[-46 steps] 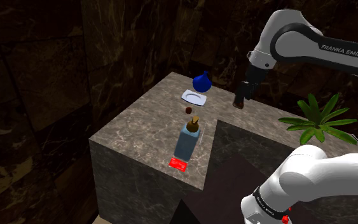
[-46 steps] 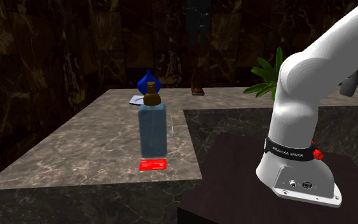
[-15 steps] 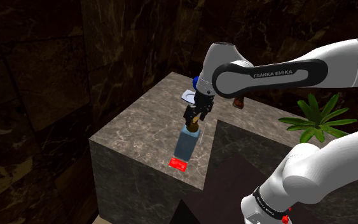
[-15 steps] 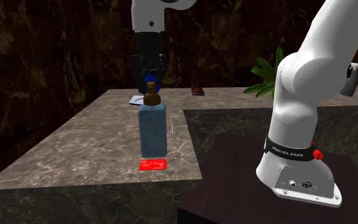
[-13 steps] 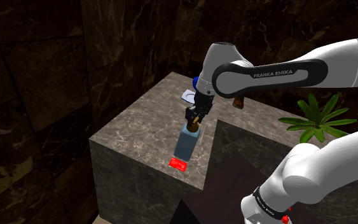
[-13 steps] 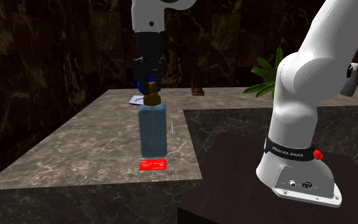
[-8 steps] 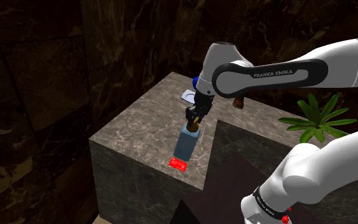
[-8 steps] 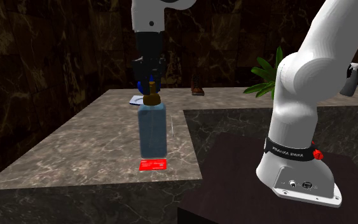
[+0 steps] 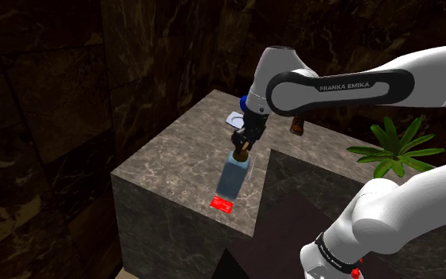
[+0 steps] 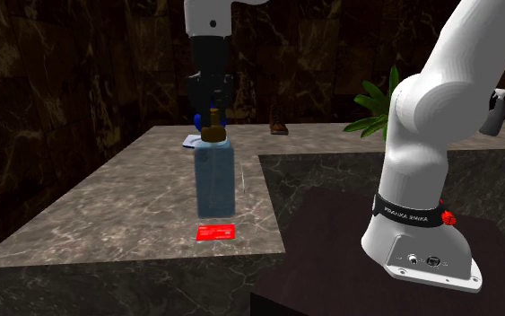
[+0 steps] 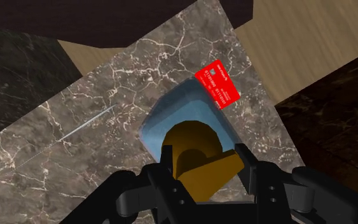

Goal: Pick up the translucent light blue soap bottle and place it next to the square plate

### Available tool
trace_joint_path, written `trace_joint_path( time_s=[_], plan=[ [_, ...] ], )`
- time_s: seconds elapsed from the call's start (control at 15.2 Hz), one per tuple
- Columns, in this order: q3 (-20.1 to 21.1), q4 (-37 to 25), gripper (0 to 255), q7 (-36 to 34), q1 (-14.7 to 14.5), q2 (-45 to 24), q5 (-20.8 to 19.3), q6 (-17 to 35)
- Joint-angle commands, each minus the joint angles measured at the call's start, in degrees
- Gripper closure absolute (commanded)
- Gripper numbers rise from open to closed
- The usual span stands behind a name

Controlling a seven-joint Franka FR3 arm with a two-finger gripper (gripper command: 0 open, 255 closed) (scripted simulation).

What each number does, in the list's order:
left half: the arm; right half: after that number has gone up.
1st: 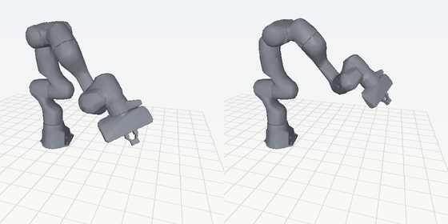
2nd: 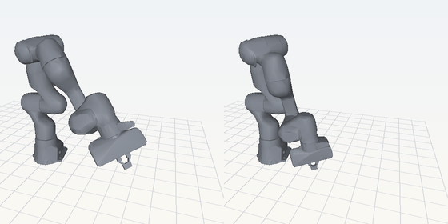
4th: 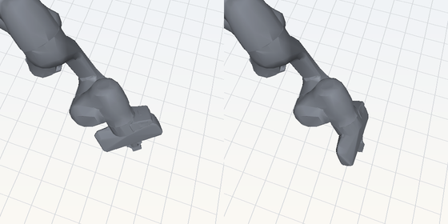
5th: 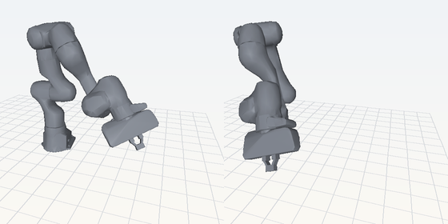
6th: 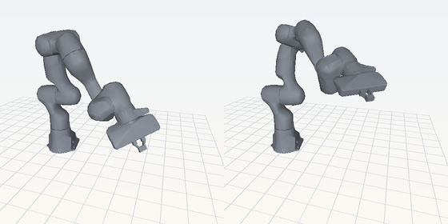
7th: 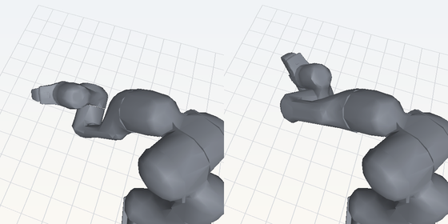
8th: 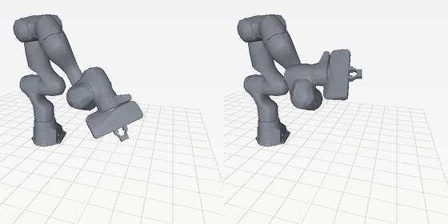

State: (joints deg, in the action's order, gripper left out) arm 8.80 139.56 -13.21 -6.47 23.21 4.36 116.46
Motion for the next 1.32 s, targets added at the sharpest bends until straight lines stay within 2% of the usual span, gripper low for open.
trace_joint_path(
  time_s=[0.0,1.25],
  plan=[
    [-0.10,-1.03,255,0.02,0.00,0.61,-0.02,-1.63],
    [-0.85,-14.29,255,-0.12,0.24,2.33,-0.44,-16.61]
  ],
)
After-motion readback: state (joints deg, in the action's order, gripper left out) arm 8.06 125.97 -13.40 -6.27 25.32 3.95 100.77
